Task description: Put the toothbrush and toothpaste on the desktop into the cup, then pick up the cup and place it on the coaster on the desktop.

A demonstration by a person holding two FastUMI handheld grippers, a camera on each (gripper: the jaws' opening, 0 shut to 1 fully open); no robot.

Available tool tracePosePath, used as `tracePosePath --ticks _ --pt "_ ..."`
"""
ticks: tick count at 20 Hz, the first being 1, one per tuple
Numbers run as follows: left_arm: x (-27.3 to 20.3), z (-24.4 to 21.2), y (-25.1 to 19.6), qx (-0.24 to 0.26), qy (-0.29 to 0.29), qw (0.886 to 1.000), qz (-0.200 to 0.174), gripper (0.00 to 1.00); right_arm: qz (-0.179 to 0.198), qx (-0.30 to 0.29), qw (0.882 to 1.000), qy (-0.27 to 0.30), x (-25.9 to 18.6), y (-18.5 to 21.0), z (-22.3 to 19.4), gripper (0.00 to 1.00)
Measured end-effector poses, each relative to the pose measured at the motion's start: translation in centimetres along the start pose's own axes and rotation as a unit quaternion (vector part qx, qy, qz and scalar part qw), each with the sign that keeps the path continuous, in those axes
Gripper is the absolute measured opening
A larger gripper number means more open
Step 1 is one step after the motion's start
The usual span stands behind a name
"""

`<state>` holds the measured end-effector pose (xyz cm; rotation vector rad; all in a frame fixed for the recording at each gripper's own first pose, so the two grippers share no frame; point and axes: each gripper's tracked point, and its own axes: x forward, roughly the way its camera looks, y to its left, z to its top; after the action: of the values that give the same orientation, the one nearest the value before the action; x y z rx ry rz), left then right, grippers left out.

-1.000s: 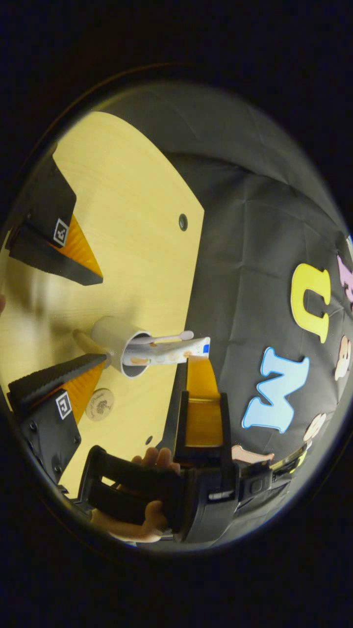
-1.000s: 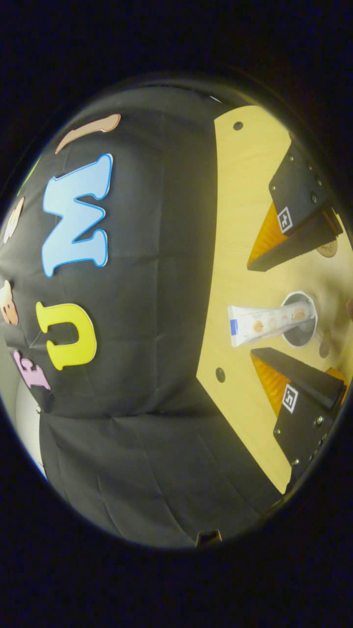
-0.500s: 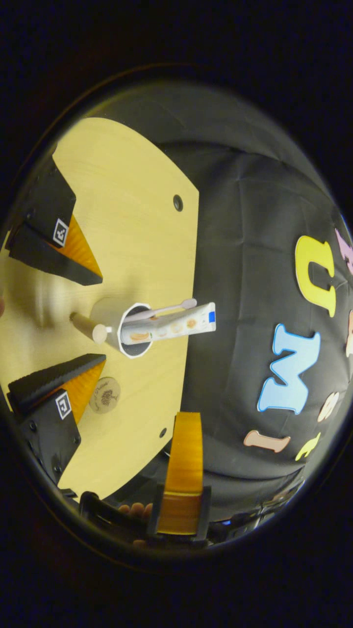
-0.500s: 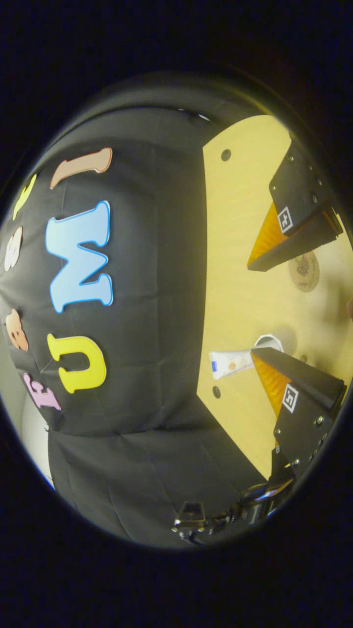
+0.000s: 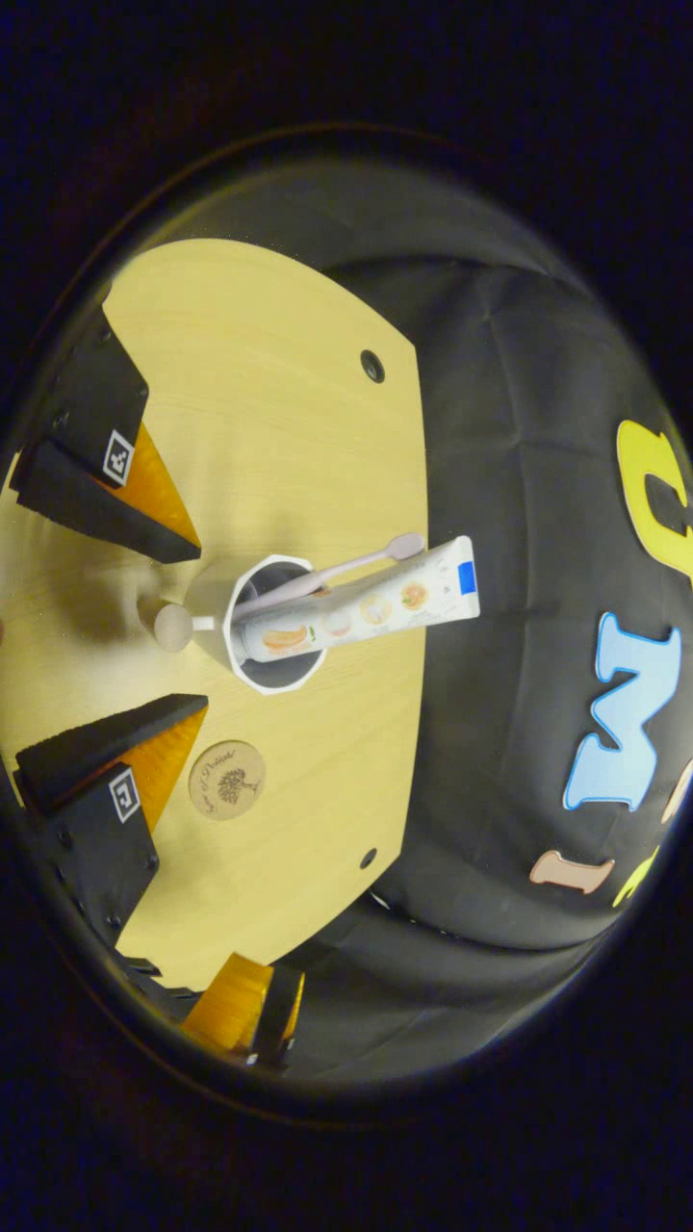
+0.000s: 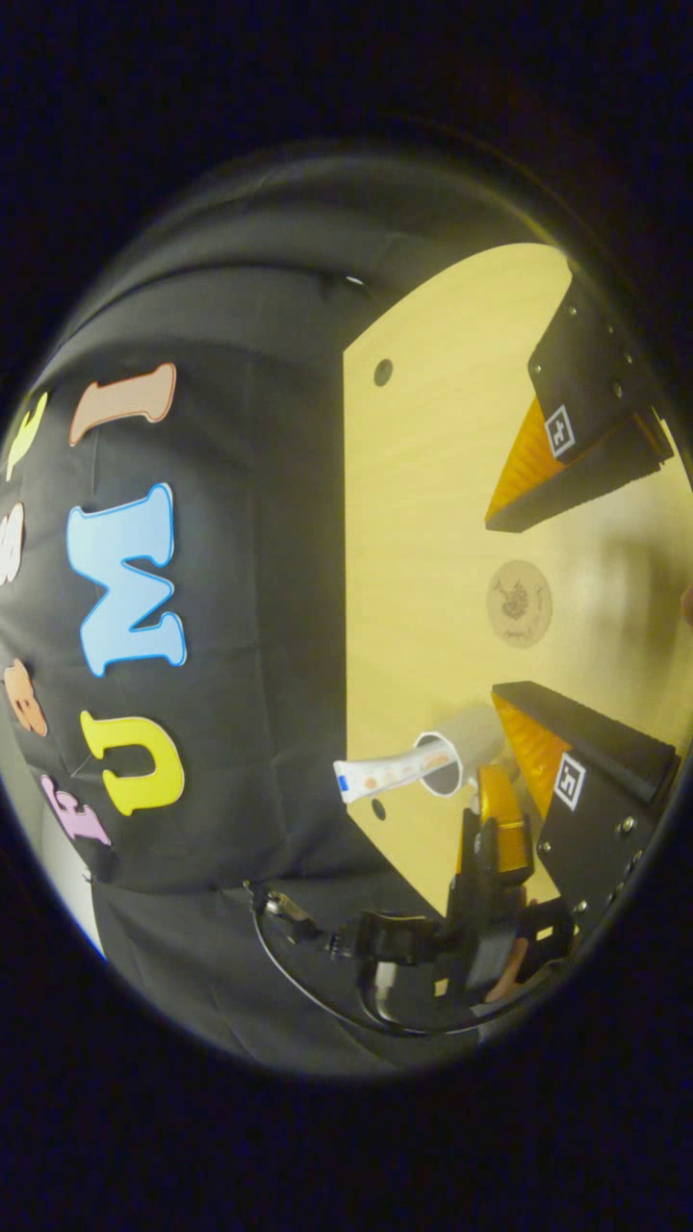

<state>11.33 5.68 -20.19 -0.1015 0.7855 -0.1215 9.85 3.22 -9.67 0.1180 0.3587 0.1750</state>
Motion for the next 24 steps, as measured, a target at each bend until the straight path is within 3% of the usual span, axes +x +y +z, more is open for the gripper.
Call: tracePosePath --ticks 2,6,17,18,19,21,23,24 --pt "0.7 -0.8 0.1 0.008 0.037 0.999 0.001 0.94 -0.01 0.009 1.0 0.016 -0.8 -1.2 -1.6 0.95" --pt "1.8 -1.6 0.3 0.031 0.095 0.995 0.006 0.91 -0.02 0.043 0.998 0.042 -1.9 -2.6 -4.1 0.95" --pt "4.9 -2.5 1.2 0.059 0.158 0.985 0.033 0.91 -0.039 0.092 0.993 0.067 -1.9 -5.5 -6.0 0.95" --pt "5.1 -2.5 1.4 0.062 0.16 0.984 0.035 0.98 -0.038 0.095 0.992 0.071 -1.8 -5.6 -6.1 0.95" --pt "5.4 -2.5 1.6 0.065 0.161 0.984 0.038 0.91 -0.038 0.096 0.992 0.073 -1.7 -5.5 -6.3 0.95" --pt "6.0 -2.5 1.7 0.065 0.161 0.984 0.04 0.96 -0.037 0.095 0.992 0.077 -1.7 -5.6 -6.5 0.95" --pt "6.3 -2.7 1.3 0.056 0.162 0.985 0.036 0.8 -0.035 0.094 0.992 0.08 -1.5 -5.5 -6.5 0.95" --pt "6.4 -2.8 1.3 0.052 0.164 0.984 0.038 0.77 -0.034 0.095 0.992 0.082 -1.5 -5.4 -6.5 0.95"
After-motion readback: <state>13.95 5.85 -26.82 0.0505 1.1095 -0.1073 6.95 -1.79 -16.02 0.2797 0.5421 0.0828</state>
